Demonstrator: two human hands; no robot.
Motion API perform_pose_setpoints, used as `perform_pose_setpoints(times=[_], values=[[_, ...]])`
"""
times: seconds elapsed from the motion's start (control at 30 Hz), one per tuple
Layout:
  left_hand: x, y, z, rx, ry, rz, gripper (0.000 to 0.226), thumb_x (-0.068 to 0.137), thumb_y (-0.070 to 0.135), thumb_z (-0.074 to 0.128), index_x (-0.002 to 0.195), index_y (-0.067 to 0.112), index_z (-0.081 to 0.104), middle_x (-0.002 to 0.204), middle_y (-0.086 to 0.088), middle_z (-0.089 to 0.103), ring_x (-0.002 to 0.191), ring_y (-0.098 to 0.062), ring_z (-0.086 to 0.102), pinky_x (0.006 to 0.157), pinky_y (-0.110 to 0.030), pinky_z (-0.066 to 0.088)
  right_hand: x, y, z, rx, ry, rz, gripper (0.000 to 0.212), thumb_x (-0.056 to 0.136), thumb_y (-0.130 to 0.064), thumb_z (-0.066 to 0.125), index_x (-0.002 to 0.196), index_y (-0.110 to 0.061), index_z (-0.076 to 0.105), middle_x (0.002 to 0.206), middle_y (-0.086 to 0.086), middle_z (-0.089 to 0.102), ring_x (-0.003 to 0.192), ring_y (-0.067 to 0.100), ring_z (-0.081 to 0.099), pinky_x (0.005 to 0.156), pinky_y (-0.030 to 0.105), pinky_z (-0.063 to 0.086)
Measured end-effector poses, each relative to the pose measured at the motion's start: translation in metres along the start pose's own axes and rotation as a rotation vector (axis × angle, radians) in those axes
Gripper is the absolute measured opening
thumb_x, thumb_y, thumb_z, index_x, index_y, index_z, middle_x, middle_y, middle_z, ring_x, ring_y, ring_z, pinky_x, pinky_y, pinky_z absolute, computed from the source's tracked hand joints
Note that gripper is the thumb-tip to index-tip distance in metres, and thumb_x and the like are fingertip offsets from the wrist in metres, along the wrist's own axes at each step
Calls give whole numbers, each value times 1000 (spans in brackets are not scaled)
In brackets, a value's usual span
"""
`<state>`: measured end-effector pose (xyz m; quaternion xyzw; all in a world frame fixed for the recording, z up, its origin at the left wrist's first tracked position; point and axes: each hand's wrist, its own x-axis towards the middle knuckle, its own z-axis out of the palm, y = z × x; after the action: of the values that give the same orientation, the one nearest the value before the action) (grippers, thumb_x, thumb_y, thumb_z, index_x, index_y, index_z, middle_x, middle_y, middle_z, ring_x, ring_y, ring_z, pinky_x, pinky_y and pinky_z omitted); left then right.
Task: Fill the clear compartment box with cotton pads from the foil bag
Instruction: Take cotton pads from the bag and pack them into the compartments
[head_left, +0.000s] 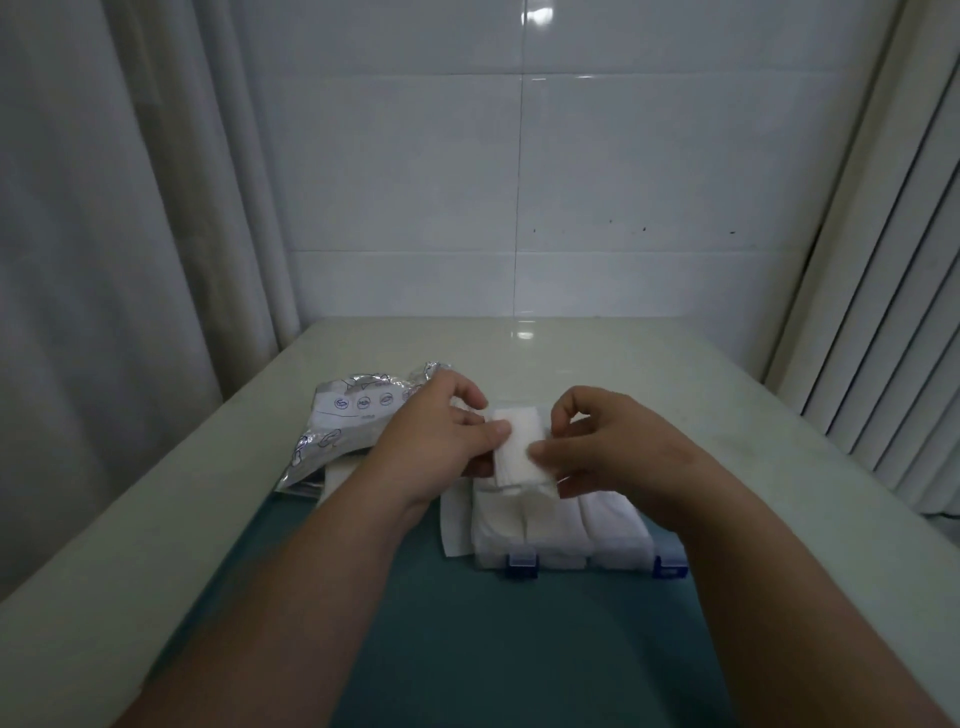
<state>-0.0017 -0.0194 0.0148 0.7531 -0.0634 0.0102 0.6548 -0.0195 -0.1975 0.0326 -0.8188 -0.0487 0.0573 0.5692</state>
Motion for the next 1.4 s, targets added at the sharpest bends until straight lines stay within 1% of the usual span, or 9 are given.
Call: perform_pose_setpoints(times=[0.13,0.23,0.4,0.5,0.63,0.8,1.0,1.17,1.4], values=[[-3,-5,13,85,39,23,18,88,15,69,97,18,55,79,-7,68,67,-18,67,70,-38,57,0,2,-8,-96,72,-20,18,79,-3,74,81,-6,57,79,12,69,70,24,69,66,32,61],[-5,-15,-6,272,191,71,13,86,18,67,91,27,59,86,-1,69,76,-19,67,74,-38,53,1,4,-8,-118,87,-39,18,79,-2,73,78,-7,56,80,15,67,67,23,65,61,28,59],[-14,-19,-58,539,415,111,12,80,22,71,71,26,64,70,10,64,68,-6,60,61,-24,42,3,3,-3,-172,96,-59,15,80,-4,73,78,-7,57,83,17,68,72,27,68,66,32,60],[-22,-19,-80,795,509,-1,13,80,31,64,71,23,59,72,8,63,74,-17,60,60,-30,41,3,3,0,-178,87,-62,16,79,-3,73,77,-6,58,80,17,68,68,25,67,63,30,60],[-28,-29,-88,1089,473,-152,26,85,43,55,92,18,51,95,-6,64,89,-30,61,67,-33,42,4,3,2,-179,75,-64,16,80,-3,73,77,-6,58,75,14,67,65,23,65,62,29,57],[-26,-49,-82,1132,371,-208,55,78,53,62,119,19,46,111,-8,65,102,-30,62,78,-33,49,5,4,5,-180,66,-58,18,79,-3,74,75,-8,57,70,9,65,63,22,64,60,27,55],[-27,-46,-82,1091,426,-107,38,75,38,73,96,24,45,92,-1,65,80,-26,58,63,-31,38,7,6,7,-195,69,-47,19,79,-3,74,73,-9,57,68,7,63,60,20,62,57,25,54],[-23,-51,-88,1039,383,-105,36,76,34,74,109,27,62,108,2,66,98,-21,60,73,-28,40,8,6,10,-205,63,-40,17,80,-4,73,75,-8,57,70,8,64,59,18,62,53,20,53],[-24,-49,-85,1075,401,-119,16,77,32,68,85,28,55,95,2,64,82,-21,54,66,-28,36,8,7,10,-223,67,-46,17,80,-5,73,76,-8,58,72,9,64,61,19,62,54,22,53]])
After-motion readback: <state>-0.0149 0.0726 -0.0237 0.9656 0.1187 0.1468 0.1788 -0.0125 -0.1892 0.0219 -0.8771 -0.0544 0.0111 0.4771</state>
